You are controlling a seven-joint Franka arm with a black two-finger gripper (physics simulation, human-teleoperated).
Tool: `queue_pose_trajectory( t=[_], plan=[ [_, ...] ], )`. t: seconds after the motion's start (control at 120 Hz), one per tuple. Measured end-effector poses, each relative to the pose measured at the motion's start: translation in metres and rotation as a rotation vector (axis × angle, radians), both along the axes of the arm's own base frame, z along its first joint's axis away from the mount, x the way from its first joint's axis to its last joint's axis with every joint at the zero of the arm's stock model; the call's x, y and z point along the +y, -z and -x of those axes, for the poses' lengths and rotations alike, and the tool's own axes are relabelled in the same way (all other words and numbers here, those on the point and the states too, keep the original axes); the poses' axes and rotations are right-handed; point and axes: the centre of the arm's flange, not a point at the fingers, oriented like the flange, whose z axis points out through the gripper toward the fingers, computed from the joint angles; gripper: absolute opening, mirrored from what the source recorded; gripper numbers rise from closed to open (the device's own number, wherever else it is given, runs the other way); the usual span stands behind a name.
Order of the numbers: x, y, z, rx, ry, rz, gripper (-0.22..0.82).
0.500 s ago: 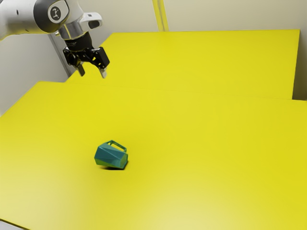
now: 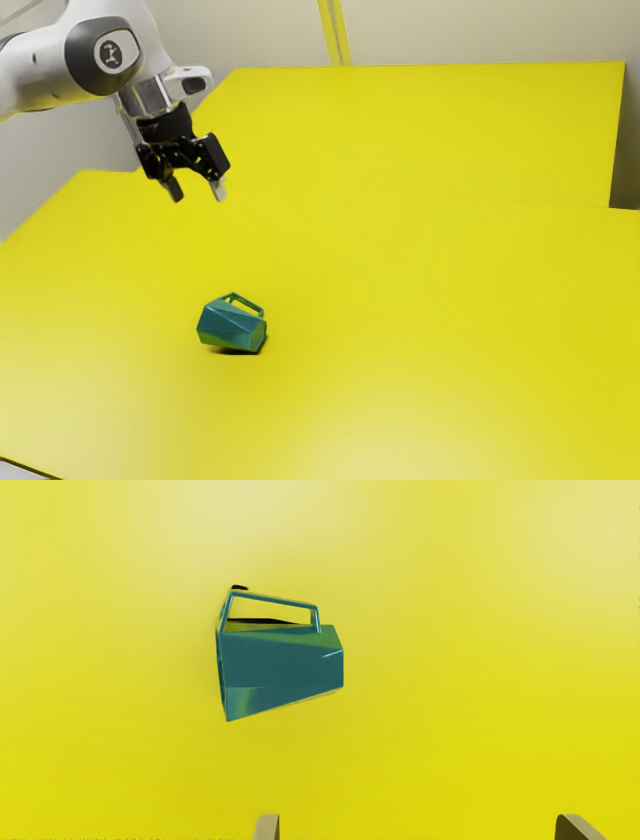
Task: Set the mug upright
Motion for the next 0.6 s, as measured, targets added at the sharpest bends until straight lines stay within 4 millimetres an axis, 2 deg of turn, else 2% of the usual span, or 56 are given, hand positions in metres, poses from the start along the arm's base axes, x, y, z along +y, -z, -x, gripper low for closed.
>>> queue_pose_trajectory(
  t=[0.1,0.233,0.45,0.6],
  plan=[
    [0.036,0.027,0.010,0.031,-0.034,0.067,0.60],
    [0.071,0.072,0.023,0.040,-0.025,0.149,0.60],
    [0.106,0.128,0.033,-0.024,0.022,0.278,0.60],
    [0.128,0.174,0.030,-0.037,0.037,0.373,0.60]
  ],
)
